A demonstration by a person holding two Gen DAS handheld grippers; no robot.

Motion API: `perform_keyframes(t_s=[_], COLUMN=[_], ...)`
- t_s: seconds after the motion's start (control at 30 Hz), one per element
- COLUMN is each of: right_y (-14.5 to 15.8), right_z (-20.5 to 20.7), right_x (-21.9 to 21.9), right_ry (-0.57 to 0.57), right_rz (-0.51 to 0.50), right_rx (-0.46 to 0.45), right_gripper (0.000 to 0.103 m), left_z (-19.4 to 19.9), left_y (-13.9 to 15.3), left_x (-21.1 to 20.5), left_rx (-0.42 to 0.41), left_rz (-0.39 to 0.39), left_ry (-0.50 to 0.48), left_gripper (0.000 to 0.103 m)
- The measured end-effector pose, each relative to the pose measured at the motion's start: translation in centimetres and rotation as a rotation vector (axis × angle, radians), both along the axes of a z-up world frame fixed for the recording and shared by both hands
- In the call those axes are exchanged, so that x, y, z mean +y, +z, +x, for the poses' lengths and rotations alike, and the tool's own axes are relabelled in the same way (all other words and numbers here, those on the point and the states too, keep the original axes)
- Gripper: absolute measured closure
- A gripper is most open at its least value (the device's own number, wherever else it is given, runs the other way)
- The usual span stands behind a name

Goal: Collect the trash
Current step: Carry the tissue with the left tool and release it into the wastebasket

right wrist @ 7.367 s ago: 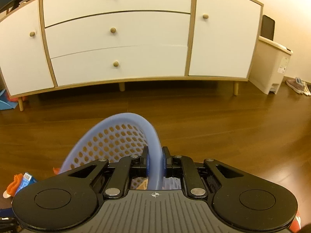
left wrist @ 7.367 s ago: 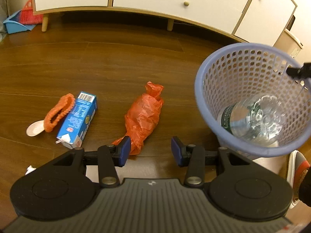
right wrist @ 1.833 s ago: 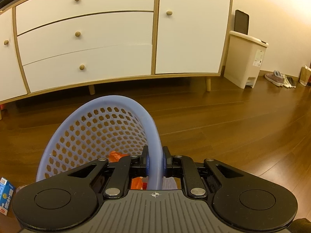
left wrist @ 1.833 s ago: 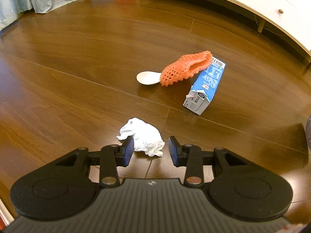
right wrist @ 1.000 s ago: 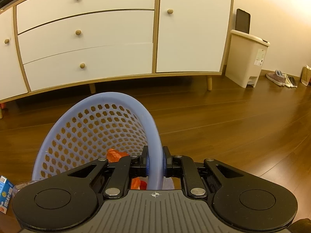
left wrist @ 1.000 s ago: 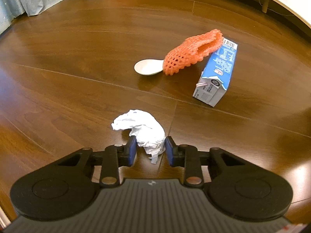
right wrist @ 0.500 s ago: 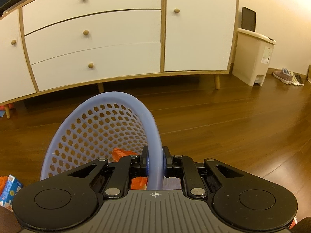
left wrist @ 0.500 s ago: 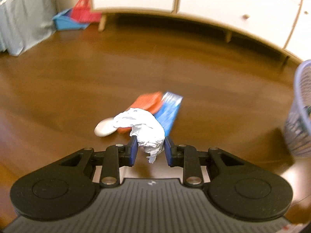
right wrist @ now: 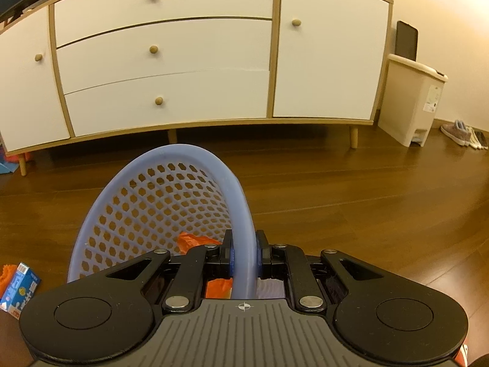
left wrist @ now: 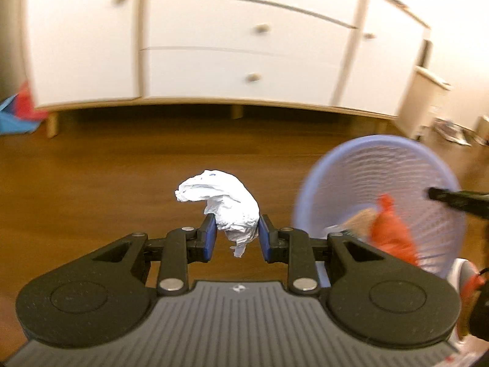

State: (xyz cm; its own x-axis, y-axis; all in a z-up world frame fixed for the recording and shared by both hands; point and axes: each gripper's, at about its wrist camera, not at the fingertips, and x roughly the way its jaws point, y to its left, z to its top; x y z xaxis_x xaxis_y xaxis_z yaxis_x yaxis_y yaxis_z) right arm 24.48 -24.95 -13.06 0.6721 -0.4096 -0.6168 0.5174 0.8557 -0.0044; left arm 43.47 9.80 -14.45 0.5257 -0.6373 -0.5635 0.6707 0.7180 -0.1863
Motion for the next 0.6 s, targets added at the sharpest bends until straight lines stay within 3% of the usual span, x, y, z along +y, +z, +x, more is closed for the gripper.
perform_keyframes(t_s=[0.27,0.47,0.6], right_y=[-0.2,-0.3,-0.4], right_z=[0.1,0.0,-0.2], right_x=[-1.1,-1.7,-1.8], right_ry=[0.003,-0.019,-0.036], right_rz=[0.018,0.044,0.057], right_rx=[-0.006,-0.017,-0.023], right_gripper=[0.093,0.093,0.093], left_z=[-2.4,-3.1,-3.5], left_y=[1.5,1.0,0.8], left_x=[-8.0,-11.1,-12.3], left_rx=[-0.018,-0.004,0.007], left_rz=[-0.012,0.003,0.003], left_ry=[-0.173,-0.247,-0.289], left_gripper=[0.079,0.078,0.071])
